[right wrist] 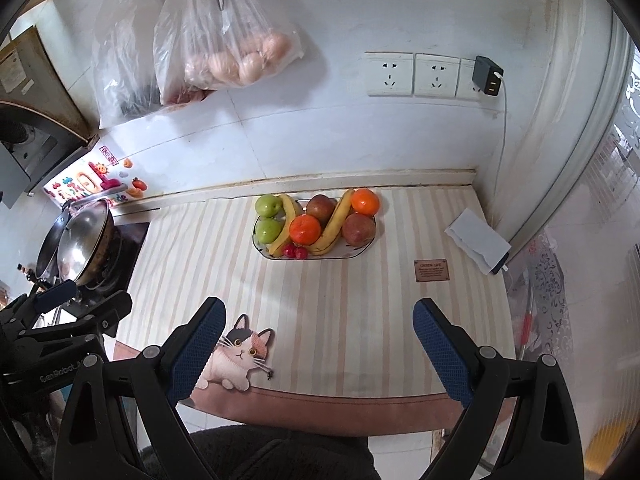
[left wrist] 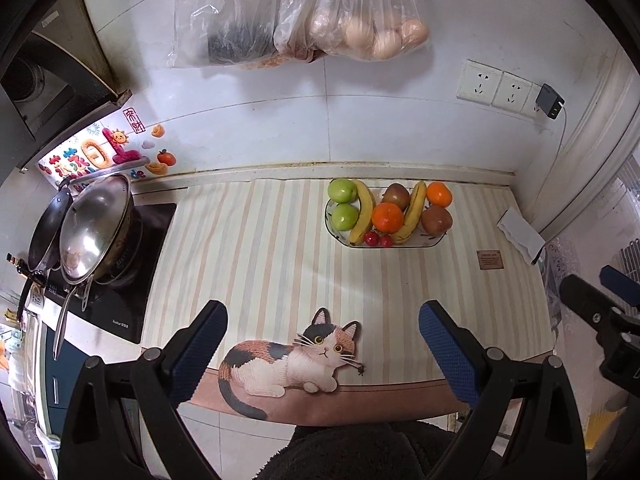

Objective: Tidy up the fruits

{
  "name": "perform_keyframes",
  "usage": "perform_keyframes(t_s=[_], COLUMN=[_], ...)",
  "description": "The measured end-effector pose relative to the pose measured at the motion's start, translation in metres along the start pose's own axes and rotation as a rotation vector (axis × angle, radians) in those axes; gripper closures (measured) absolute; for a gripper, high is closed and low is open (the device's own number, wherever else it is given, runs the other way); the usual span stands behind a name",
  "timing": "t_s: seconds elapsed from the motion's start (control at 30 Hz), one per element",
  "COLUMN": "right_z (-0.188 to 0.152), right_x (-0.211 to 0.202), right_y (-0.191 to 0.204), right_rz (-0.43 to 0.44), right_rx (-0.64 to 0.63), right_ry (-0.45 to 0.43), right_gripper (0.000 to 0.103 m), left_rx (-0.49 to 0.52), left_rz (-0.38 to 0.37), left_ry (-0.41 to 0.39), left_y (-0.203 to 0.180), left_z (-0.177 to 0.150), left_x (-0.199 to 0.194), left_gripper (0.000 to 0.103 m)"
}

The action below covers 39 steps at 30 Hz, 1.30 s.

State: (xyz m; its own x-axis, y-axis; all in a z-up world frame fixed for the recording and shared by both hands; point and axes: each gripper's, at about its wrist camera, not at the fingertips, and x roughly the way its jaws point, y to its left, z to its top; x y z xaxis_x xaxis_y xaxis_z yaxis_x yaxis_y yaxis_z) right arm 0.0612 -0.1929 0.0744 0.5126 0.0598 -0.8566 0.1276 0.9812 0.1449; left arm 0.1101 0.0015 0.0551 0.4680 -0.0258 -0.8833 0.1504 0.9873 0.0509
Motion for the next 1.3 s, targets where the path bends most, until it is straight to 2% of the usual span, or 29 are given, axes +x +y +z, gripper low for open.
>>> perform_keyframes(t_s=[0.4,0.7,1.3], right_z=[0.003,0.003,0.002], right_x=[0.015,0.036,0.030], right_y=[0.001,0.000,-0.006], right_rz=[-0.015,0.008,0.009], right_rx=[0.012,0.021,0.034], right_ry=[-0.019,0.012,0.002], right_gripper=[0.006,0.006,0.006], left_rx=[-0.018,0.005,0.010], left_rz=[-0.036,-0.051,-0.052], left_ry=[-0.021,-0.016,-0.032], left_y=[0.000,-0.009,-0.008], left_z=[0.006,0.005,0.009], left_x=[0.011,0.017,0.012], left_gripper=[0.005,0.005,0.005])
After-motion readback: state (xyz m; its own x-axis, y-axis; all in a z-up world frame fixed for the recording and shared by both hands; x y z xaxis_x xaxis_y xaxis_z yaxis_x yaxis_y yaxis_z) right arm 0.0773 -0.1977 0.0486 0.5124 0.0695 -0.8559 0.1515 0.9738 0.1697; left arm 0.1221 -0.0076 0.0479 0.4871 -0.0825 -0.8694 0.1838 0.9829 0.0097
